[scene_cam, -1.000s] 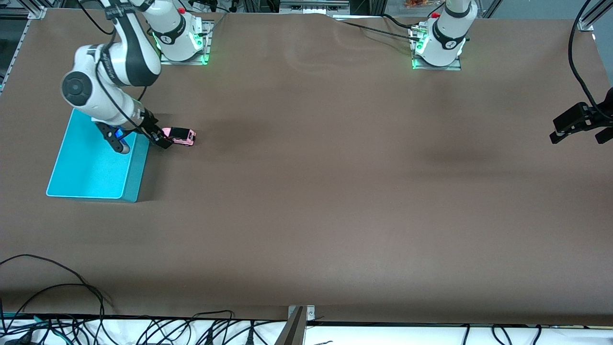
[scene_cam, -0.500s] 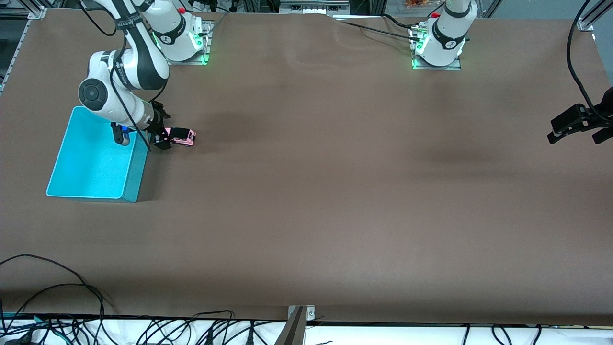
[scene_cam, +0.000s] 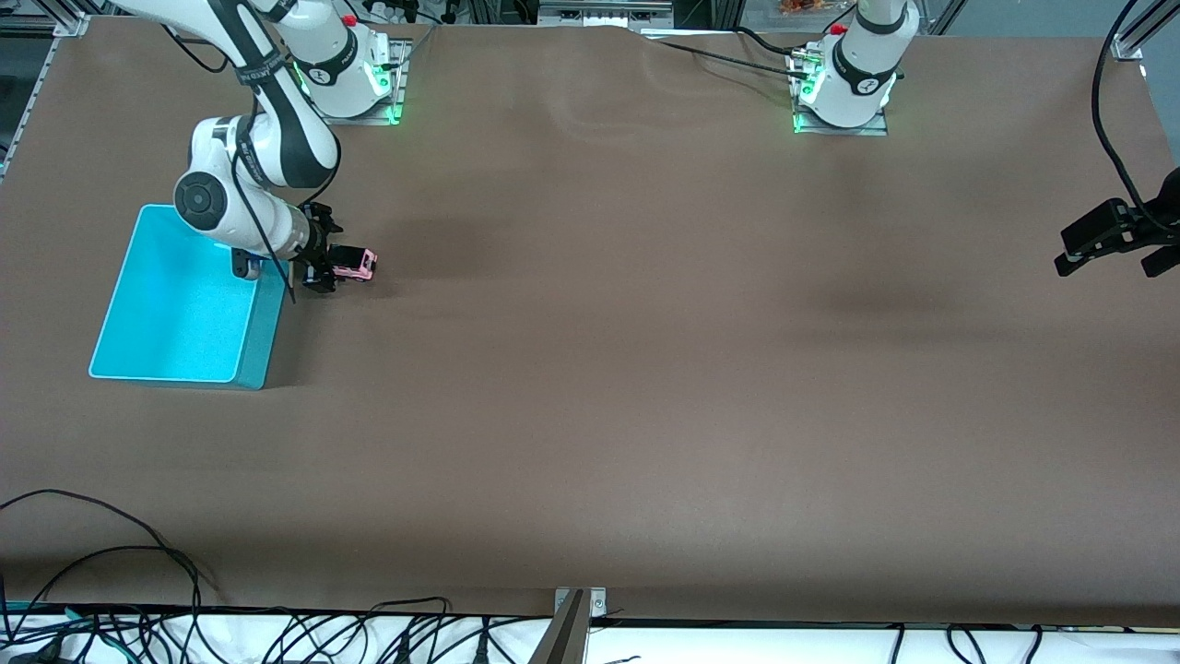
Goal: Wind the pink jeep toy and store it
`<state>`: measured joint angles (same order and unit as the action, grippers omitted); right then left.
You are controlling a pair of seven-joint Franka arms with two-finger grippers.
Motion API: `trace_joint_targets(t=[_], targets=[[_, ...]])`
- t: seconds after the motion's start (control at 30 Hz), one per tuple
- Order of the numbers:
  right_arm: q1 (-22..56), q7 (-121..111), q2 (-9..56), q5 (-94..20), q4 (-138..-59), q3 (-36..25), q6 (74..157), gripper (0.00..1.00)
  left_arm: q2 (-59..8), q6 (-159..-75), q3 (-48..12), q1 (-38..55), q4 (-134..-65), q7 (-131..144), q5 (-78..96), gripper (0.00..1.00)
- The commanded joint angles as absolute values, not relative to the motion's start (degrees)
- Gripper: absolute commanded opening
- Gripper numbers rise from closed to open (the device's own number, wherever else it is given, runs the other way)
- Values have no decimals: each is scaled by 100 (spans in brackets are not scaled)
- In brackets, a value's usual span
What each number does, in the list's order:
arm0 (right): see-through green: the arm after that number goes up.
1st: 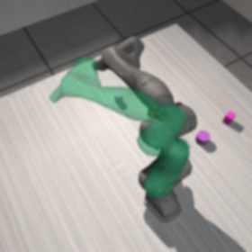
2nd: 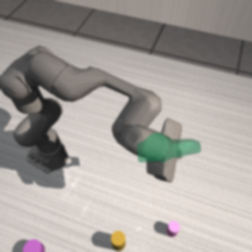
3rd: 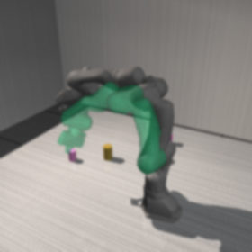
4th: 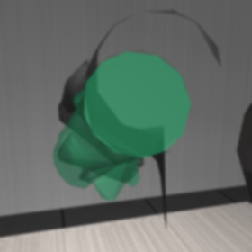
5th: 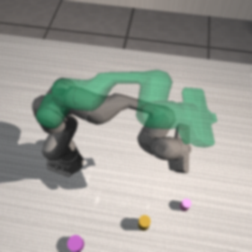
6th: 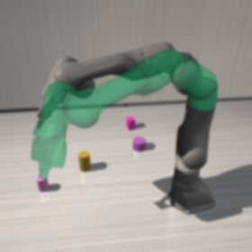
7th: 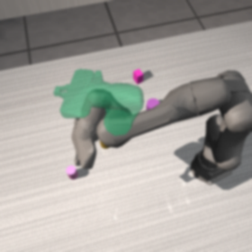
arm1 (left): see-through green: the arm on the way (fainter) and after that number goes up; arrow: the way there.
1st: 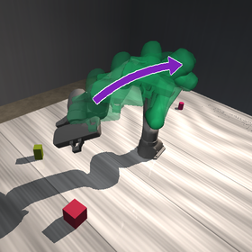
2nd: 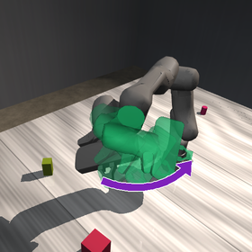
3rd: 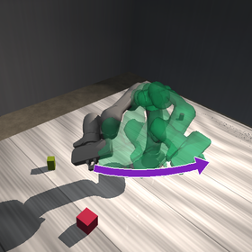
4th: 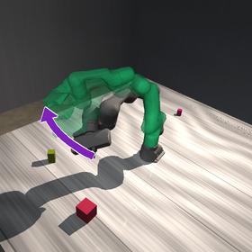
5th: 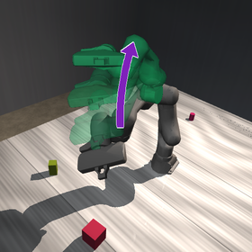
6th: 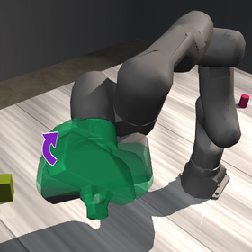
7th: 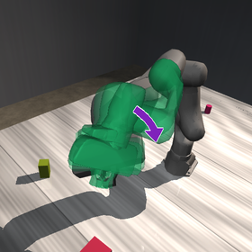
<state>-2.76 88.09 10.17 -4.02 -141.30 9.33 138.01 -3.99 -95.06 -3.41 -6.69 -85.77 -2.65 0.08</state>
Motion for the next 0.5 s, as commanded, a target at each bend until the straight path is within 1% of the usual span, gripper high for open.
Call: trace_joint_targets(t=[0.0,0.07,0.17,0.27,0.33,0.37,0.4,0.47], targets=[[-237,8938,1116,-369,-14168,967,13983,95,-229,-9483,-255,-642,-8745,-422,114,100],[-237,8938,1107,-369,-14159,958,13983,79,-229,-9483,-255,-659,-8736,-422,114,100],[-237,8956,1116,-378,-14142,967,13983,62,-229,-9483,-255,-677,-8745,-422,114,100],[-237,8956,1116,-378,-14142,958,13983,47,-237,-9483,-255,-677,-8745,-422,114,100],[-237,9026,1116,-378,-14133,967,13983,40,-246,-9492,-264,-677,-8745,-422,114,100],[-237,9113,1116,-378,-14124,967,13983,33,-255,-9492,-272,-677,-8745,-422,114,100],[-237,9219,1116,-378,-14115,967,13983,21,-255,-9492,-272,-677,-8745,-413,114,100],[-237,9307,1099,-378,-14089,967,13983,9,-255,-9492,-272,-677,-8745,-422,114,100]])
